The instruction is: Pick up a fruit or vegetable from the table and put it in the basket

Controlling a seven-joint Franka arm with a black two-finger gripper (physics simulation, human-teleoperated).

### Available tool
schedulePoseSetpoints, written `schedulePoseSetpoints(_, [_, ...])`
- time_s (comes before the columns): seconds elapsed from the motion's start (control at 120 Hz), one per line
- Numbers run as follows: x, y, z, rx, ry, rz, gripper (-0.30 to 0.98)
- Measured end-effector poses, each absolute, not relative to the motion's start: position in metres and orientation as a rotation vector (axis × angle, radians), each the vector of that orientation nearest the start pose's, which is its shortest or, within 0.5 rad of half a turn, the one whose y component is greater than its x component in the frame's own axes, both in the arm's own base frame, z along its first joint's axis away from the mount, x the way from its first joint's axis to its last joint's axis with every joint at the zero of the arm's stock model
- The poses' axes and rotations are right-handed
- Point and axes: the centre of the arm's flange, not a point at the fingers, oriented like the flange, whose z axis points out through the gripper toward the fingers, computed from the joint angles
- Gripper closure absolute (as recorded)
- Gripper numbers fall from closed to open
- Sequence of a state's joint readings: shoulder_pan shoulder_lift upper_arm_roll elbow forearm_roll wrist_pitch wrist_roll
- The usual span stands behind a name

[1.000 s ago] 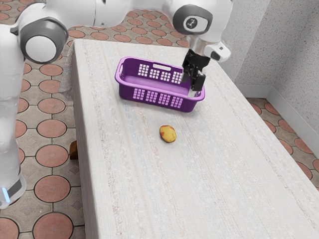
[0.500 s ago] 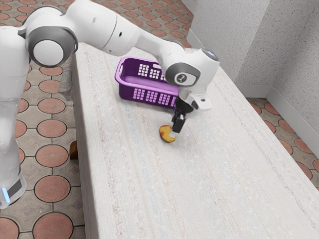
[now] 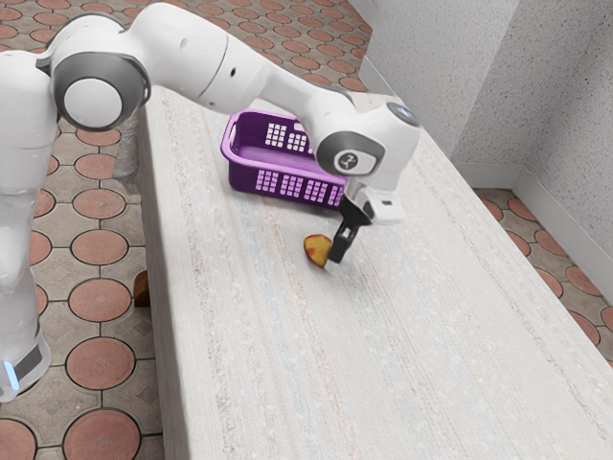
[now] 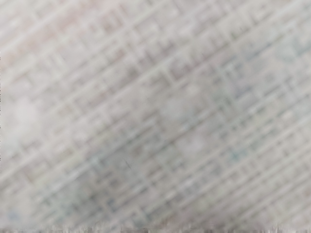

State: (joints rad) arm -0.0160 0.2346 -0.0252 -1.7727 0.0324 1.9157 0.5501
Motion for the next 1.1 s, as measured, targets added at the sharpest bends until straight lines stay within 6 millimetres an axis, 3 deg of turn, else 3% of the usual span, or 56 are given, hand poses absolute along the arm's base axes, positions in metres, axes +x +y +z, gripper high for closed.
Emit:
schedulePoseSetpoints(0.183, [0.610, -0.014, 0.418, -2.986, 0.978, 0.187, 0.01])
schedulePoseSetpoints(0.308, [0.605, 0.009, 0.410, -2.996, 0.955, 0.236, 0.01])
schedulePoseSetpoints(0.433, [0.605, 0.011, 0.404, -2.990, 0.976, 0.257, 0.21])
schedulePoseSetpoints(0.542, [0.604, 0.008, 0.409, -2.984, 0.987, 0.246, 0.28])
schedulePoseSetpoints(0.592, [0.602, 0.008, 0.426, -2.980, 0.980, 0.212, 0.30])
schedulePoseSetpoints(0.75, [0.566, 0.013, 0.548, -2.958, 0.914, -0.014, 0.30])
schedulePoseSetpoints(0.867, [0.543, 0.026, 0.605, -2.961, 0.828, -0.107, 0.30])
schedulePoseSetpoints(0.908, [0.537, 0.051, 0.615, -2.981, 0.740, -0.114, 0.29])
schedulePoseSetpoints(1.008, [0.517, 0.135, 0.625, -3.034, 0.460, -0.100, 0.30])
schedulePoseSetpoints(1.05, [0.511, 0.154, 0.625, -3.045, 0.391, -0.089, 0.30])
schedulePoseSetpoints(1.1, [0.512, 0.161, 0.619, -3.053, 0.354, -0.063, 0.30])
